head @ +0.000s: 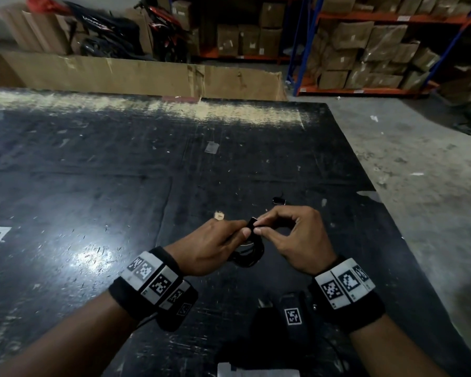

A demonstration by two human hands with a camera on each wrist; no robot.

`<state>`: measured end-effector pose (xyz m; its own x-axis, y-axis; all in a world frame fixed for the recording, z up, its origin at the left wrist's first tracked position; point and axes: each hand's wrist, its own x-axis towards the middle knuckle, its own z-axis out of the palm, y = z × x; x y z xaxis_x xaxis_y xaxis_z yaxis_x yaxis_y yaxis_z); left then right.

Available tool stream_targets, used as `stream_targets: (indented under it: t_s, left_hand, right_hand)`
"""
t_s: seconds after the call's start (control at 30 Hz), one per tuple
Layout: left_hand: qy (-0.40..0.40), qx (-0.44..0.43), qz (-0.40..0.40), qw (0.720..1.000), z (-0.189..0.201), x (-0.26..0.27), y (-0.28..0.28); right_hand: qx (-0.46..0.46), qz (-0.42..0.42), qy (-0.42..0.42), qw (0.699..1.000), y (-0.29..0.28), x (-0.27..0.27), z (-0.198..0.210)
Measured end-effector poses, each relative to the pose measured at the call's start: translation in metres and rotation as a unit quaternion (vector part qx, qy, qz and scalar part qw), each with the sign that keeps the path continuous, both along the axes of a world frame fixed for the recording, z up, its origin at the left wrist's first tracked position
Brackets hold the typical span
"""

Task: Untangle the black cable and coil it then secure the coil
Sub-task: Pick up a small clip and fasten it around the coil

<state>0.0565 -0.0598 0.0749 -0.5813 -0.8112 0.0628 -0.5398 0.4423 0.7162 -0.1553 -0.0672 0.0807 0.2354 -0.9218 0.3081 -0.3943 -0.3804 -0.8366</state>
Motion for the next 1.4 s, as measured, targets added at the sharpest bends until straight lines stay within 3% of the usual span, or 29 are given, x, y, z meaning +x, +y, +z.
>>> stream_targets:
  t_s: [0.27, 0.33, 0.4, 0.47, 0.6, 0.7, 0.8, 0.87, 0.93, 1.1, 1.17, 1.23, 1.3, 1.37, 1.4]
  left_hand:
    - [0.072, 0.041, 0.071, 0.994, -0.015, -0.005, 0.001]
    - [0.150, 0.095, 0.076, 0.981, -0.019, -0.006, -0.002]
    - [0.298, 0.182, 0.099, 0.932, -0.021, -0.009, -0.003]
    - [0.423, 0.235, 0.141, 0.864, -0.021, -0.013, -0.003]
    - [0.574, 0.306, 0.185, 0.737, -0.021, -0.016, -0.005]
    - [0.611, 0.316, 0.188, 0.701, -0.028, -0.018, -0.004]
    - [0.628, 0.310, 0.196, 0.687, -0.032, -0.025, 0.000]
    - [0.628, 0.305, 0.197, 0.688, -0.035, -0.031, 0.003]
    - [0.623, 0.297, 0.206, 0.694, -0.039, -0.034, 0.005]
    - [0.539, 0.282, 0.283, 0.742, -0.057, -0.027, 0.006]
    - [0.507, 0.238, 0.334, 0.759, -0.063, -0.015, 0.000]
    - [0.444, 0.166, 0.339, 0.812, -0.060, -0.001, -0.006]
    - [0.348, 0.103, 0.277, 0.890, -0.054, 0.004, -0.010]
    - [0.243, 0.104, 0.186, 0.946, -0.045, 0.000, -0.013]
    - [0.197, 0.127, 0.146, 0.961, -0.042, -0.003, -0.015]
  right_hand:
    - [0.037, -0.049, -0.026, 0.998, -0.003, 0.005, 0.005]
    - [0.020, -0.044, -0.066, 0.997, -0.003, 0.007, 0.005]
    - [0.030, -0.028, -0.119, 0.992, -0.005, 0.005, 0.002]
    - [0.079, -0.019, -0.142, 0.987, -0.008, -0.001, -0.004]
    - [0.232, 0.025, -0.162, 0.959, -0.001, -0.001, -0.026]
    - [0.267, 0.029, -0.255, 0.929, 0.007, 0.009, -0.042]
    - [0.301, 0.002, -0.384, 0.873, 0.008, 0.016, -0.044]
    - [0.307, -0.021, -0.428, 0.850, 0.005, 0.018, -0.040]
    - [0.282, -0.051, -0.429, 0.856, -0.001, 0.019, -0.036]
    - [0.177, -0.056, -0.249, 0.951, -0.016, 0.005, -0.023]
    - [0.177, -0.019, -0.154, 0.972, -0.021, -0.005, -0.015]
    - [0.187, 0.029, -0.077, 0.979, -0.025, -0.011, -0.011]
    - [0.184, 0.072, 0.009, 0.980, -0.029, -0.013, -0.012]
    - [0.184, 0.110, 0.080, 0.973, -0.032, -0.009, -0.013]
    - [0.185, 0.123, 0.098, 0.970, -0.034, -0.006, -0.014]
